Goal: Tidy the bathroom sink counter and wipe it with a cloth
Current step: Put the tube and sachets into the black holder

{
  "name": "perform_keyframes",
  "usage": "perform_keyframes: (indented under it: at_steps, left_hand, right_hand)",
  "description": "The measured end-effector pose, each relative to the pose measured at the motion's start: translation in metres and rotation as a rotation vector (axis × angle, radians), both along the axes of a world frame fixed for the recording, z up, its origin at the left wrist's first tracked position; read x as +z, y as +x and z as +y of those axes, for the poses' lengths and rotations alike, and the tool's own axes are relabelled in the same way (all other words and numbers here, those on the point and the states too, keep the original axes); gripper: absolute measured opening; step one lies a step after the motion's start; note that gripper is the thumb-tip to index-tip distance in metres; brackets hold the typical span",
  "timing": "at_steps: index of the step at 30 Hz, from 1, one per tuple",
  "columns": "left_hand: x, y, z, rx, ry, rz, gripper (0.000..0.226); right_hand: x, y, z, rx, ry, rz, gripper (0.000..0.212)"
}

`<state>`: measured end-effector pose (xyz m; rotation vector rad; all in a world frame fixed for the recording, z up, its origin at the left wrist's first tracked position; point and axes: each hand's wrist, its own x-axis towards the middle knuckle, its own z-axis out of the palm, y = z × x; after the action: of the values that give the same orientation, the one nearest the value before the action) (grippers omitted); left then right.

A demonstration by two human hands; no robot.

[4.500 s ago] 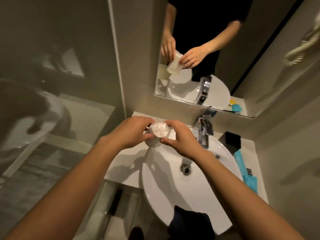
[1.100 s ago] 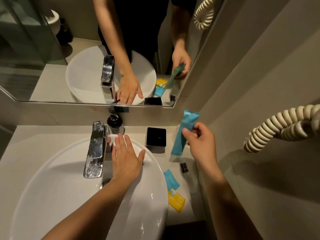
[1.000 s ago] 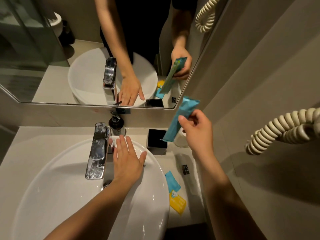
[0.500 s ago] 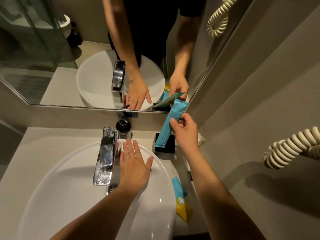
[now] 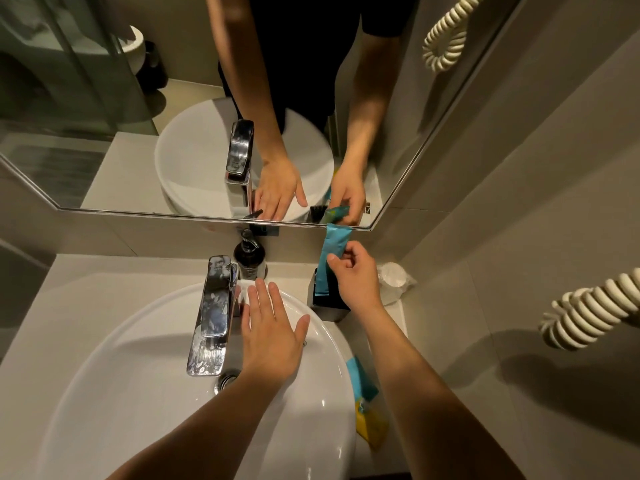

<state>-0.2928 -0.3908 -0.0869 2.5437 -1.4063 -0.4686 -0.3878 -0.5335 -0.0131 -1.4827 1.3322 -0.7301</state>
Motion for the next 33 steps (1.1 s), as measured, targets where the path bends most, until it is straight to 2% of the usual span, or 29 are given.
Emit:
perform_keyframes:
  at_steps: [4,10,16,20,22,25,30,33]
  left_hand:
    - [0.000,0.000,0.000,-0.001,0.013,-0.008,0.089]
    - [-0.002,0.002,0.000,0.004,0.013,-0.024,0.089]
    - [-0.001,0.001,0.000,0.010,0.003,-0.021,0.090]
    - [-0.005,0.000,0.000,0.008,0.006,-0.015,0.091]
    - [-0.006,0.001,0.000,0.012,-0.011,-0.018,0.091]
    - [-0.008,0.000,-0.001,0.010,-0.002,-0.019,0.091]
    - [-0.008,0.000,-0.001,0.009,-0.004,-0.018,0.090]
    - [-0.008,0.000,0.000,0.012,-0.007,-0.021,0.090]
  right_hand:
    - [-0.011,0.004,0.002,-0.015,0.036,0.005,0.015]
    - [-0.019,-0.004,0.004,-0.074,0.072,-0.016,0.037]
    - [-0.016,-0.054,0.019,-0.298,0.052,-0.023,0.022]
    - [-0.041,-0.109,0.035,-0.363,0.081,0.315,0.023]
    - [-0.058,-0.126,0.043,-0.295,0.137,0.498,0.032]
    - [-0.075,-0.133,0.052,-0.176,0.198,0.665,0.037]
    - [-0.086,-0.129,0.059,-0.107,0.222,0.736,0.039]
    - [-0.085,-0.126,0.058,-0.096,0.231,0.808,0.032]
